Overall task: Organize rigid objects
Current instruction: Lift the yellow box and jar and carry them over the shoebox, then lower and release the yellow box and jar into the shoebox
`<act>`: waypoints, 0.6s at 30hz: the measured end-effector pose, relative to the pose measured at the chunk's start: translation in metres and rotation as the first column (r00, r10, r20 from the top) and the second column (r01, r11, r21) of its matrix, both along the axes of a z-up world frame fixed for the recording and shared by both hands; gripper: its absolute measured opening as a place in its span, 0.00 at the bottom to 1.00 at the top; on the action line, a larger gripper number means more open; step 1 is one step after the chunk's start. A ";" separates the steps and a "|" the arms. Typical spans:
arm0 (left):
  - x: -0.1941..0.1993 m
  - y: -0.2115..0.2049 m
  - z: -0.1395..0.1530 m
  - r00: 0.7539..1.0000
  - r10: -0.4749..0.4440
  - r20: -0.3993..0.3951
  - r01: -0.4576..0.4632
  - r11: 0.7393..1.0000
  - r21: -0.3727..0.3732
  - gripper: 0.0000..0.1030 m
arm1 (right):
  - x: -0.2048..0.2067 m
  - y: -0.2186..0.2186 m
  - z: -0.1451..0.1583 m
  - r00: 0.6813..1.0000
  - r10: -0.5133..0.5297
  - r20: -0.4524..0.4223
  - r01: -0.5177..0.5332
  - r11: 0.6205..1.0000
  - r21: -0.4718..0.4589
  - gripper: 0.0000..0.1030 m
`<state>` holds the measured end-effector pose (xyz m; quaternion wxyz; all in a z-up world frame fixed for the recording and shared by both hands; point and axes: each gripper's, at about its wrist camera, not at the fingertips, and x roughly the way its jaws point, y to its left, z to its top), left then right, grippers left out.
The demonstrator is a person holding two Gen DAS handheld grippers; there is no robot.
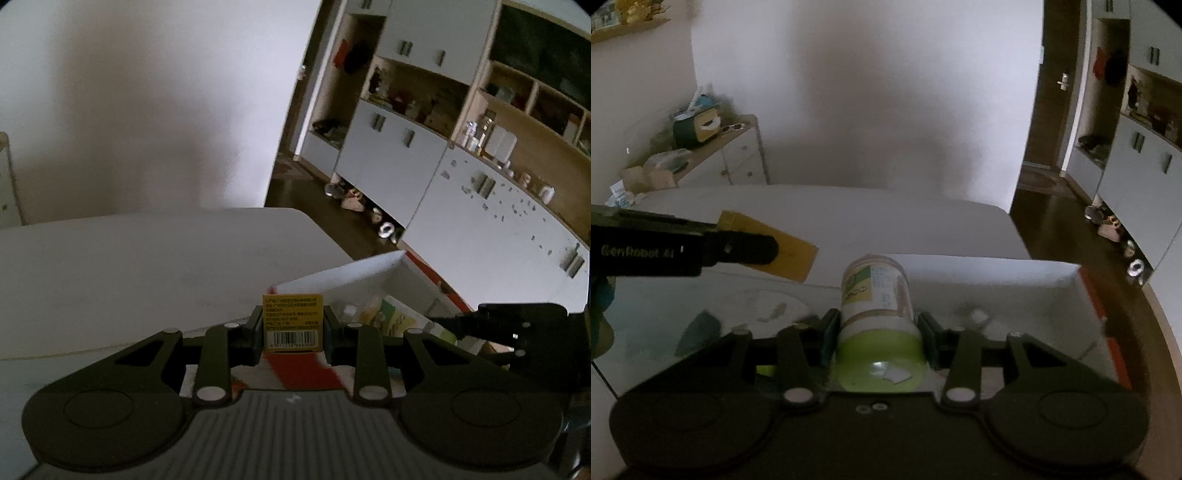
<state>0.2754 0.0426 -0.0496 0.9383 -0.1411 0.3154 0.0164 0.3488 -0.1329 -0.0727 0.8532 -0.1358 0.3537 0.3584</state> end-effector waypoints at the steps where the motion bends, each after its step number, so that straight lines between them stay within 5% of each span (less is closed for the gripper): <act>1: 0.004 -0.007 0.000 1.000 -0.007 -0.004 0.007 1.000 0.004 0.29 | 0.003 -0.008 0.000 1.000 -0.004 -0.002 0.004 1.000 0.001 0.43; 18: 0.067 -0.099 -0.040 0.987 -0.036 -0.158 0.048 0.996 0.069 0.29 | 0.066 -0.108 -0.031 0.995 -0.087 -0.057 0.086 0.996 -0.018 0.43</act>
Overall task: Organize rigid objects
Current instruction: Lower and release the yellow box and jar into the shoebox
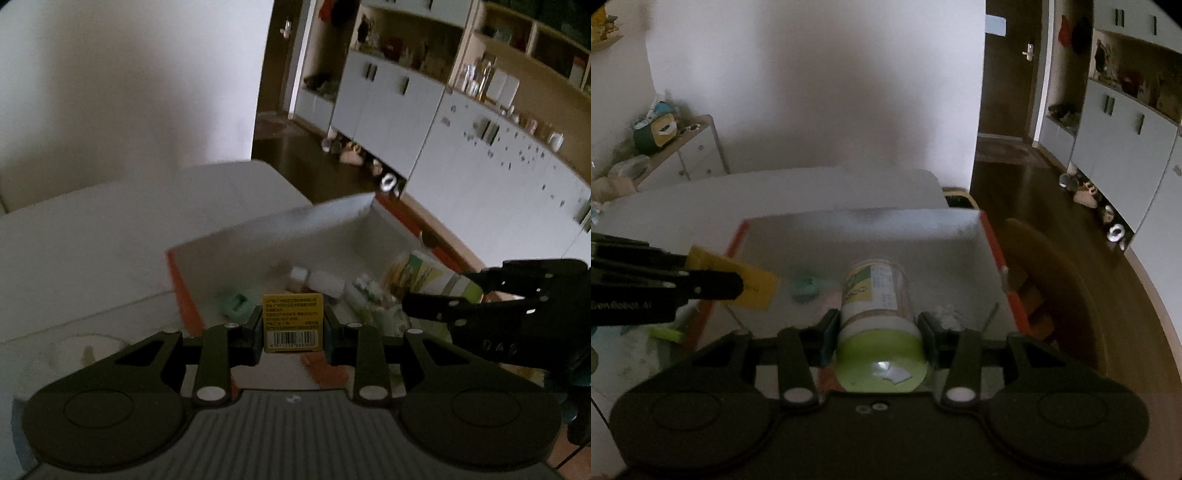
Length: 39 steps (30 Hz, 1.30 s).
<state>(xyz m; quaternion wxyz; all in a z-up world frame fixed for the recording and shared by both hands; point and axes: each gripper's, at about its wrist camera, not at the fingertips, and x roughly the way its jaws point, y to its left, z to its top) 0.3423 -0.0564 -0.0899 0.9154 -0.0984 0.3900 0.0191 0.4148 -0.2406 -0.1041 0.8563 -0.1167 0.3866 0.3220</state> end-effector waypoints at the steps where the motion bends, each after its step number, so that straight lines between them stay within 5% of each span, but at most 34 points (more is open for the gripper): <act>1: 0.004 -0.005 -0.004 1.000 -0.004 -0.014 0.004 1.000 0.007 0.29 | 0.003 -0.004 -0.003 1.000 0.000 -0.005 0.000 1.000 -0.004 0.43; 11: 0.043 -0.035 -0.039 0.986 0.002 -0.165 0.016 0.994 0.108 0.29 | 0.022 -0.007 -0.027 0.999 0.031 -0.022 -0.032 0.999 -0.043 0.43; 21: 0.069 -0.041 -0.057 0.975 0.073 -0.209 -0.036 0.984 0.176 0.29 | 0.029 0.016 -0.043 0.995 0.098 -0.036 -0.101 0.992 -0.076 0.43; 28: 0.076 -0.042 -0.061 0.970 0.102 -0.222 -0.063 0.982 0.178 0.29 | 0.031 0.025 -0.044 0.989 0.142 -0.032 -0.144 0.983 -0.112 0.43; 39: 0.077 -0.044 -0.082 0.931 0.112 -0.346 -0.075 0.990 0.118 0.29 | 0.043 0.021 -0.039 0.985 0.155 -0.076 -0.163 0.980 -0.116 0.45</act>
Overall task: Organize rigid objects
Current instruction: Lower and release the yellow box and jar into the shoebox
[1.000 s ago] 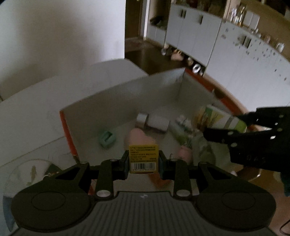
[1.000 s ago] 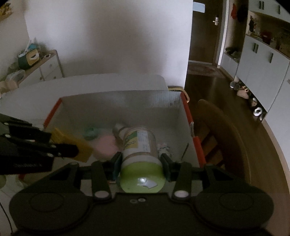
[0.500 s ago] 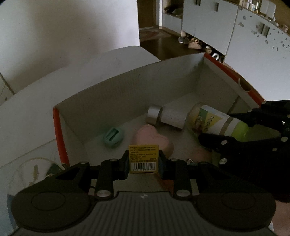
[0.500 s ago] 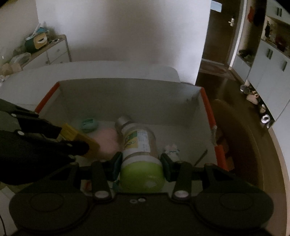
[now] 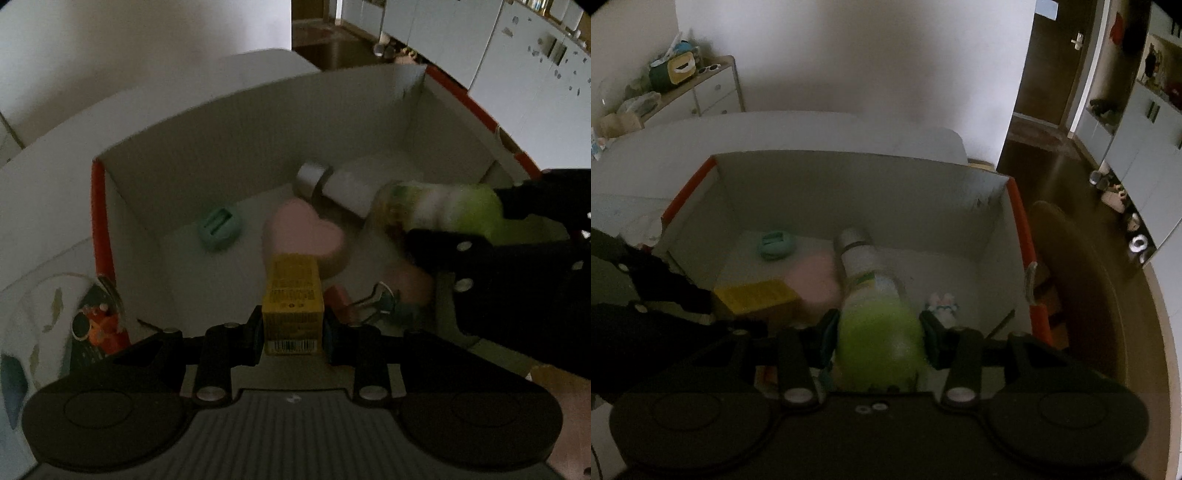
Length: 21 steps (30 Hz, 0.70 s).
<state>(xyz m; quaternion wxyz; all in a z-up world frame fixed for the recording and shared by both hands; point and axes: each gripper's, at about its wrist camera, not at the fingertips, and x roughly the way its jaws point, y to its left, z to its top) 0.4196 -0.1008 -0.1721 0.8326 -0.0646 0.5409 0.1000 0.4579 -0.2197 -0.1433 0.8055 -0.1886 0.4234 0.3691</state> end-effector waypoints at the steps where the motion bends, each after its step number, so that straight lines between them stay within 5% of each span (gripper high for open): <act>1: 0.001 0.000 -0.002 1.000 0.001 -0.012 -0.001 1.000 -0.003 0.29 | 0.000 -0.001 0.000 1.000 0.000 -0.006 0.000 1.000 0.002 0.45; 10: 0.001 -0.002 -0.008 0.999 0.010 -0.039 -0.010 1.000 -0.014 0.29 | -0.001 -0.012 0.008 0.999 0.002 -0.037 -0.001 1.000 0.026 0.51; 21: -0.017 -0.013 0.018 0.999 -0.017 0.049 0.017 1.000 0.006 0.30 | -0.005 -0.024 0.028 0.999 -0.003 -0.044 0.006 0.997 0.070 0.59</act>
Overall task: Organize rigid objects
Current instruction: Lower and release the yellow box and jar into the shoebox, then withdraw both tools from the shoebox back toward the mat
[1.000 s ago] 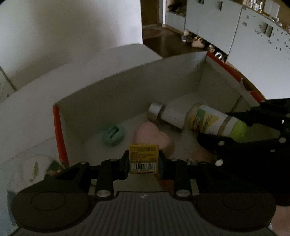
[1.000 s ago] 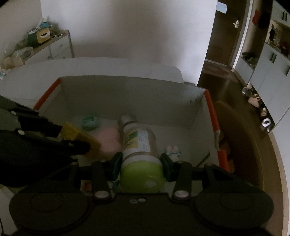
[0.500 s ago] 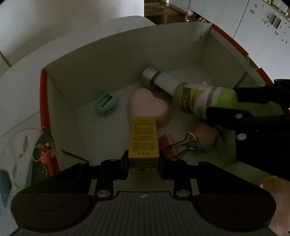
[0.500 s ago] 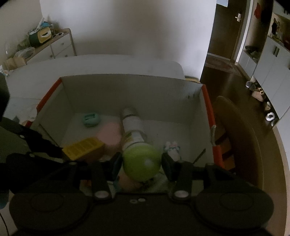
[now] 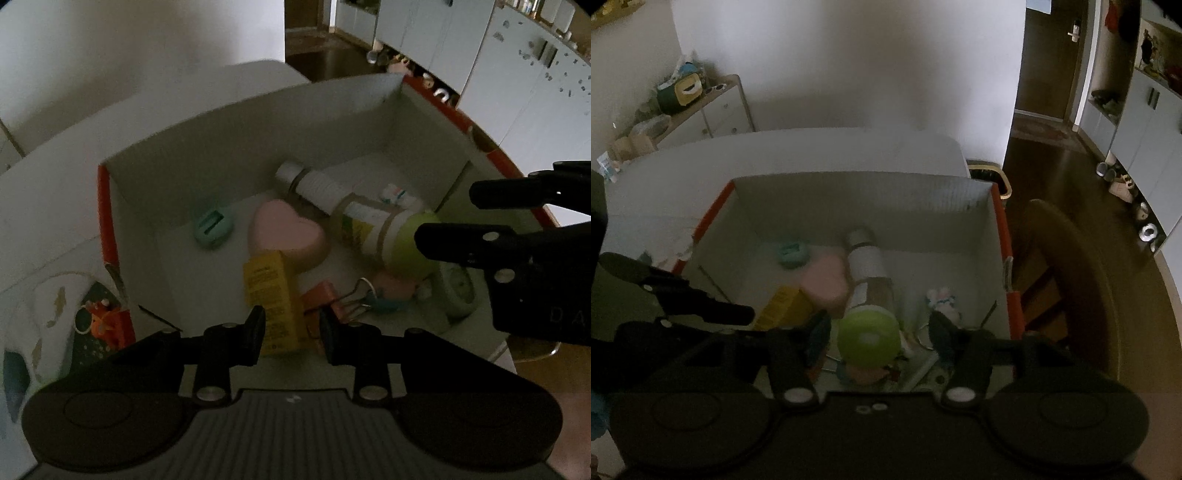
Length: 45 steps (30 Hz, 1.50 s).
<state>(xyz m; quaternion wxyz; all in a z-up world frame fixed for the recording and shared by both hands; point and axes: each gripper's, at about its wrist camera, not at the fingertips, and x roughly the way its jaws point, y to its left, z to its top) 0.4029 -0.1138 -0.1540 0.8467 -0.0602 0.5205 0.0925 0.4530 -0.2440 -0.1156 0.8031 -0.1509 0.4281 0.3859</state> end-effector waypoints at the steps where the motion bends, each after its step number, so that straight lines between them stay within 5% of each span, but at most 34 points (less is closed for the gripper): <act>1: -0.002 -0.001 0.003 1.000 0.000 0.008 0.000 1.000 0.003 0.30 | -0.001 0.000 0.002 1.000 0.002 0.001 -0.002 1.000 0.005 0.59; 22: -0.085 0.049 0.067 0.970 0.065 0.236 -0.056 0.998 -0.042 0.30 | -0.054 0.006 0.052 1.000 -0.017 0.017 0.015 0.992 0.124 0.82; 26: -0.104 0.066 0.078 0.956 0.067 0.285 -0.058 0.997 -0.041 0.64 | -0.072 0.016 0.057 0.999 -0.016 0.041 0.011 0.991 0.133 0.87; 34: -0.132 0.111 0.088 0.947 0.037 0.318 -0.031 0.999 -0.026 0.71 | -0.113 0.043 0.064 0.997 -0.043 0.059 0.032 0.984 0.178 1.00; 45: -0.148 0.194 0.077 0.944 0.065 0.323 -0.061 0.998 -0.024 0.77 | -0.164 0.095 0.061 0.997 -0.053 0.052 0.039 0.971 0.234 1.00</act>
